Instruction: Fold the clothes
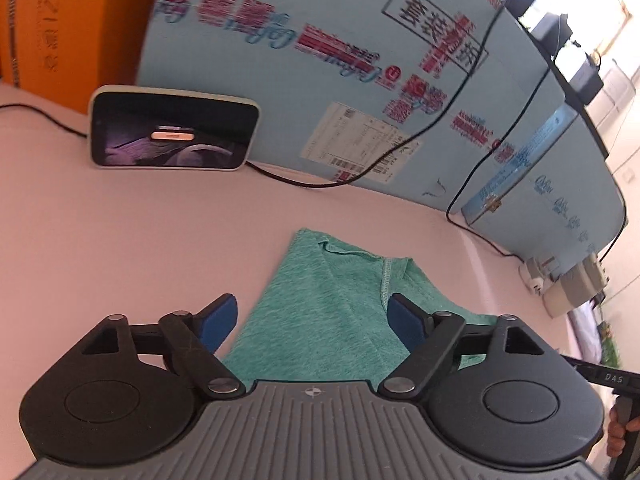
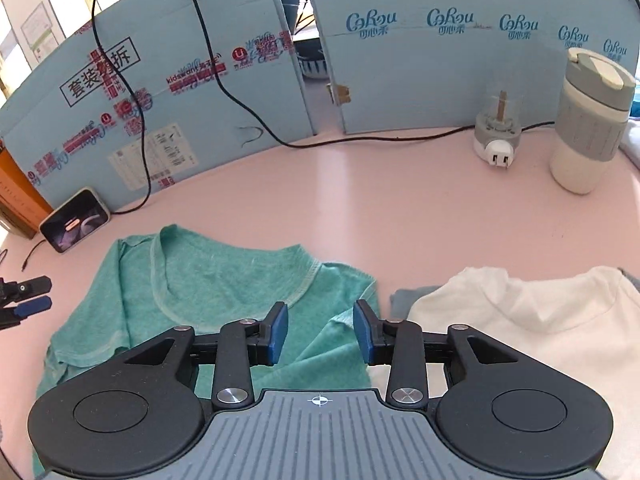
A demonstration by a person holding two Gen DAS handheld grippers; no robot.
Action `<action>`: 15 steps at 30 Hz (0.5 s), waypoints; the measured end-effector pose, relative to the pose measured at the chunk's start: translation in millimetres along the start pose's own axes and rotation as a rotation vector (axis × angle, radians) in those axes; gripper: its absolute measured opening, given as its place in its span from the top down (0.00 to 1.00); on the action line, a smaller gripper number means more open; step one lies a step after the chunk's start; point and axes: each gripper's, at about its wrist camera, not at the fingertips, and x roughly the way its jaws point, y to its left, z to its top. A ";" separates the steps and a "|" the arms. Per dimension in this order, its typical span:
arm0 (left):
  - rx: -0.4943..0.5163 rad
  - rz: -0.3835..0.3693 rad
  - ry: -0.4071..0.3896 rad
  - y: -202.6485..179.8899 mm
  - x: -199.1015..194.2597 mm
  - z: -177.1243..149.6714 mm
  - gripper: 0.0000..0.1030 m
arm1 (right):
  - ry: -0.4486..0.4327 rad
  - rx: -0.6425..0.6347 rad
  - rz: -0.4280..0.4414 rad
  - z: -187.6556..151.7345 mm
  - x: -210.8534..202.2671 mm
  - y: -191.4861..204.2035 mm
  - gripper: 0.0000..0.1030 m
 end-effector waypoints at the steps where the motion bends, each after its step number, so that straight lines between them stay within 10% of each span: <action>1: 0.027 0.015 0.012 -7.2 5.6 1.8 0.17 | 0.002 -0.012 0.000 0.9 1.7 -0.4 0.61; 15: 0.122 0.172 0.115 -17.6 51.8 13.1 0.13 | 0.077 -0.113 -0.018 7.9 40.0 3.3 0.53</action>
